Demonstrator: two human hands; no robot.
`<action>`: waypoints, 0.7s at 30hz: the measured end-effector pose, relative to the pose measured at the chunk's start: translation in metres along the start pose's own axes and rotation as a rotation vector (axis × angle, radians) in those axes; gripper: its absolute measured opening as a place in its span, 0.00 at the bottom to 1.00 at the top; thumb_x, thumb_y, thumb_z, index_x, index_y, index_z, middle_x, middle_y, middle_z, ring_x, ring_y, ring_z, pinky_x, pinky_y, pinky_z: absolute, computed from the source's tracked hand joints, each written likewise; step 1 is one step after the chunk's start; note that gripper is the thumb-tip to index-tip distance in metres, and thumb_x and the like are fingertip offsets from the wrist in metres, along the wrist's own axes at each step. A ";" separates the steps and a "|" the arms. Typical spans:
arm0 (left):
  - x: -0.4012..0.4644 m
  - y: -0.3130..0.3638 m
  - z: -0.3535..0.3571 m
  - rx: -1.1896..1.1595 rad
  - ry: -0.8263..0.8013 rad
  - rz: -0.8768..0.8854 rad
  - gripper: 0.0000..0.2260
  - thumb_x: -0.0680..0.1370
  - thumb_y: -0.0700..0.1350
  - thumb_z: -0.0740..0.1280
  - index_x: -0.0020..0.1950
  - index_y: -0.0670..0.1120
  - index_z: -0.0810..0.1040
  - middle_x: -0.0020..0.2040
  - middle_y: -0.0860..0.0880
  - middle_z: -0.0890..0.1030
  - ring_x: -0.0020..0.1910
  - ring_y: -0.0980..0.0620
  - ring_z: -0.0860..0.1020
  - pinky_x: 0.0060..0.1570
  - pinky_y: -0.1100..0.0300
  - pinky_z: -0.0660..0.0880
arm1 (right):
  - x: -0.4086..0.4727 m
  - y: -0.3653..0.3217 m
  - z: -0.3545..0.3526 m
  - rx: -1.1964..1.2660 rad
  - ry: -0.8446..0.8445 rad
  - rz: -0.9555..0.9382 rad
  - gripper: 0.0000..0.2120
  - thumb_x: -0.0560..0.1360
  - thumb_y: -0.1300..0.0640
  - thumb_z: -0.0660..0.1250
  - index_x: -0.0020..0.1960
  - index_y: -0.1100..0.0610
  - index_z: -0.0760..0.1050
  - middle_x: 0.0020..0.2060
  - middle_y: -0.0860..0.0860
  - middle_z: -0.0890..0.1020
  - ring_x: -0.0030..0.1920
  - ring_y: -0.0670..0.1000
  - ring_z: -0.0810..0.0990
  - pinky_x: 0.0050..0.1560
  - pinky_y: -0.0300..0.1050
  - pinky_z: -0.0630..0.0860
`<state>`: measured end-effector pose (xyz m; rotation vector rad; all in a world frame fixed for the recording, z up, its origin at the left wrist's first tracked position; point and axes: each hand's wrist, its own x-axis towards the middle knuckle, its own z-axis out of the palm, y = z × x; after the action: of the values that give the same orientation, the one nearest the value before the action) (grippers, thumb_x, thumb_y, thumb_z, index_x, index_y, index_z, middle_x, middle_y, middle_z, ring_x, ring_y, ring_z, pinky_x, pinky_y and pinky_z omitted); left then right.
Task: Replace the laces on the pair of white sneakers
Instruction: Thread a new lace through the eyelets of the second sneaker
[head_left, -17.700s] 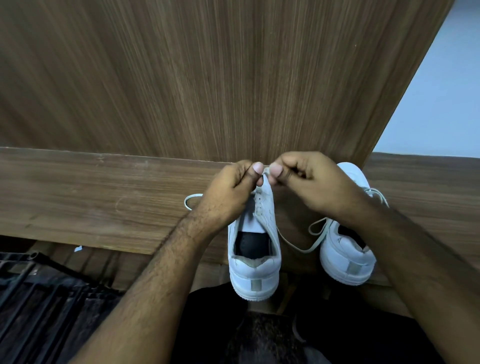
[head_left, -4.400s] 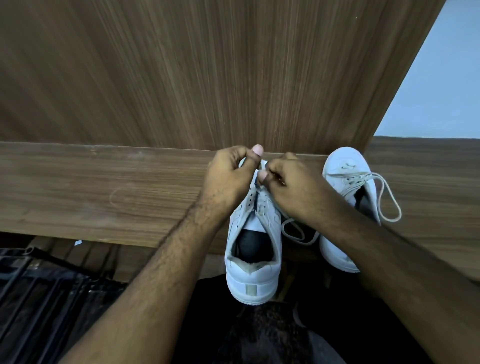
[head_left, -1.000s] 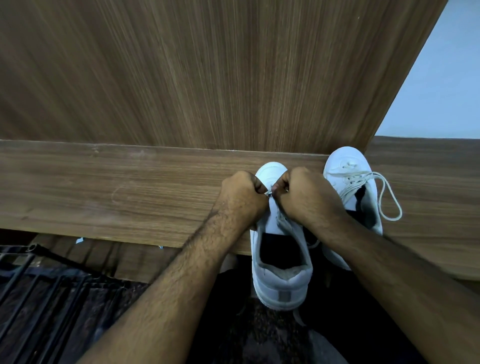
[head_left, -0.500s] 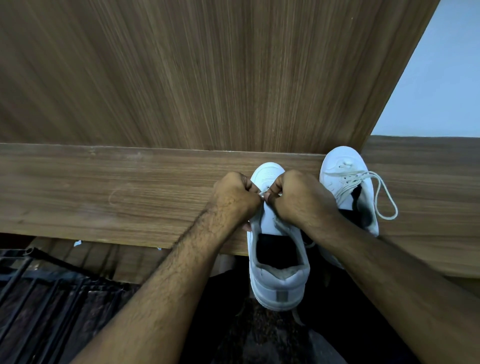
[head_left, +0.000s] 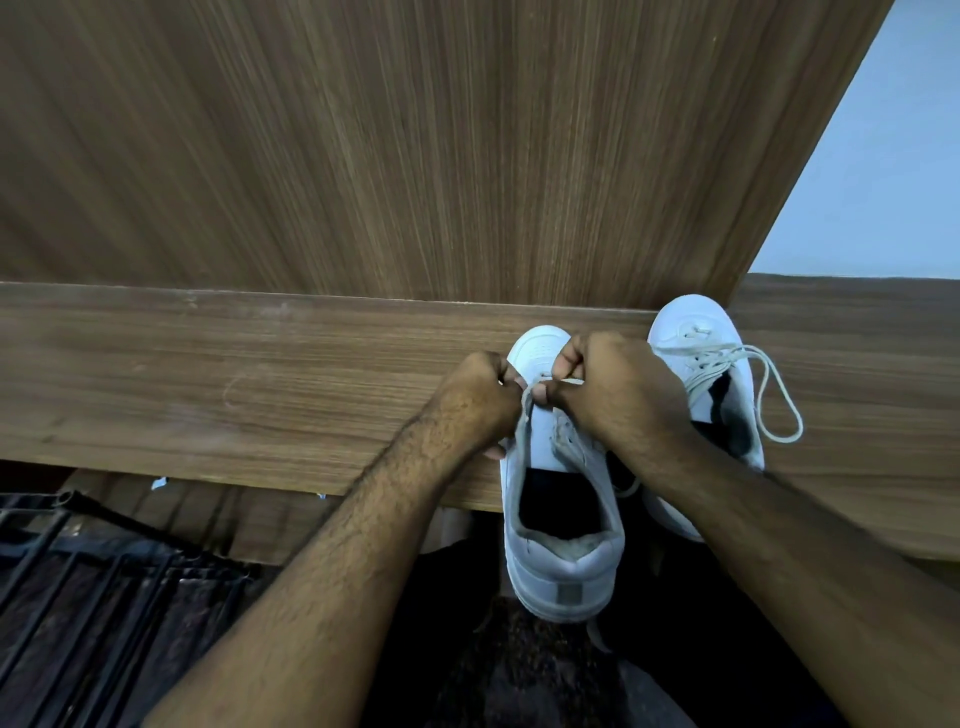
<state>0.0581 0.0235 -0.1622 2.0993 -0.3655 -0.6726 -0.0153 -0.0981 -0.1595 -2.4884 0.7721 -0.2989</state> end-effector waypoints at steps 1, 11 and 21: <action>0.001 -0.001 0.000 -0.001 -0.012 -0.001 0.06 0.82 0.43 0.62 0.47 0.44 0.76 0.44 0.40 0.84 0.36 0.46 0.81 0.32 0.56 0.79 | 0.001 0.001 0.000 0.009 0.000 -0.010 0.14 0.67 0.42 0.77 0.37 0.49 0.75 0.32 0.43 0.77 0.35 0.46 0.77 0.37 0.42 0.69; 0.006 0.001 -0.016 0.037 0.135 0.019 0.07 0.81 0.36 0.60 0.44 0.39 0.74 0.43 0.36 0.83 0.42 0.38 0.85 0.37 0.47 0.79 | 0.007 0.000 -0.012 0.090 -0.288 -0.075 0.10 0.74 0.46 0.73 0.42 0.50 0.76 0.30 0.43 0.75 0.30 0.41 0.72 0.29 0.36 0.63; -0.003 0.009 -0.044 -0.371 0.297 0.098 0.13 0.83 0.40 0.58 0.39 0.48 0.72 0.27 0.53 0.70 0.22 0.56 0.64 0.23 0.66 0.62 | 0.009 0.003 -0.027 0.388 -0.089 -0.167 0.15 0.78 0.44 0.67 0.39 0.52 0.78 0.23 0.44 0.72 0.25 0.44 0.69 0.32 0.42 0.68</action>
<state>0.0814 0.0492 -0.1335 1.7784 -0.1601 -0.3323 -0.0191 -0.1168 -0.1380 -2.1817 0.4232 -0.3575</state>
